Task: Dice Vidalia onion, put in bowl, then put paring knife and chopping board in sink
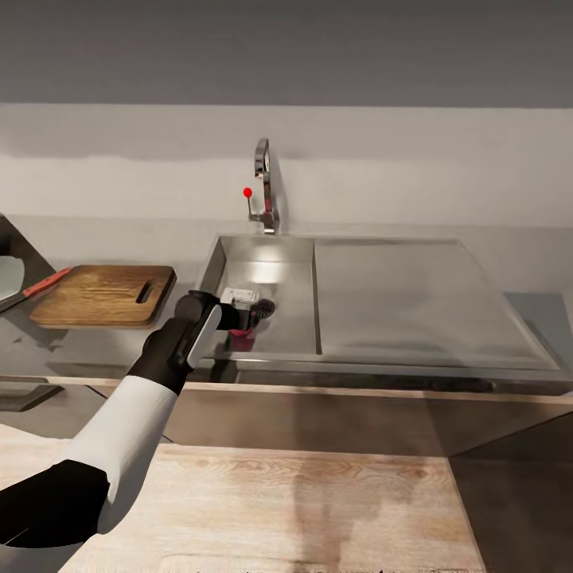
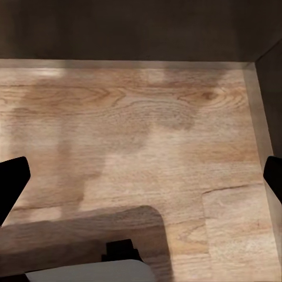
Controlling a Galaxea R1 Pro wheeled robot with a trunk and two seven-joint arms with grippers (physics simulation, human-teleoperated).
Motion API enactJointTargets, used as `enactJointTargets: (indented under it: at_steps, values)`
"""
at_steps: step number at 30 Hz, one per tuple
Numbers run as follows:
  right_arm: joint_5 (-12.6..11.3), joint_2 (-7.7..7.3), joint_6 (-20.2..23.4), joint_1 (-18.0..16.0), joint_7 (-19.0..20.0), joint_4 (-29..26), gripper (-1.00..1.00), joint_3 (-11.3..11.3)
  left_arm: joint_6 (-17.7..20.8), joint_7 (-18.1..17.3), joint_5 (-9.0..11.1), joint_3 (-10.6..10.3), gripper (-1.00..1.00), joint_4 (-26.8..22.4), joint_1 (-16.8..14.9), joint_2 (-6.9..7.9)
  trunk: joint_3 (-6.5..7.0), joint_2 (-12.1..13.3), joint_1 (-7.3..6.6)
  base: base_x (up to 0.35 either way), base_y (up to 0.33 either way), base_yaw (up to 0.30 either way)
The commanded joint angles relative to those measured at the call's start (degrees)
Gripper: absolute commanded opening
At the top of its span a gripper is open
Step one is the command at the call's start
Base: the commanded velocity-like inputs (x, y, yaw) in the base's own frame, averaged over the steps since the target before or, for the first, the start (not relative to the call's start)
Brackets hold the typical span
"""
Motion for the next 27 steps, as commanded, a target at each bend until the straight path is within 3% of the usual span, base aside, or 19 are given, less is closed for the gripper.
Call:
enactJointTargets:
  at_steps: [1,20,21,27]
  values:
    - [0.0,0.00,-0.1,0.0,-0.4,0.0,1.00,0.4,0.2,0.3,0.4,0.0,1.00,0.0,0.0,0.01,-0.11,0.0,0.00,0.000,0.000,0.000]
    - [0.0,0.00,-0.1,0.0,-0.4,0.0,1.00,0.4,-1.6,0.3,0.4,0.0,1.00,1.9,-0.1,0.01,-0.88,0.0,0.00,0.000,0.000,0.000]
    - [0.0,0.00,-0.1,0.0,-0.4,0.0,1.00,0.4,-1.9,0.3,0.4,0.0,-1.00,2.0,0.0,0.01,-0.88,0.0,0.00,0.000,0.000,0.000]
    - [0.0,0.00,-0.1,0.0,-0.4,0.0,1.00,0.4,-2.4,0.3,0.4,0.0,-1.00,2.1,0.0,0.01,-0.88,0.0,0.00,0.000,0.000,0.000]
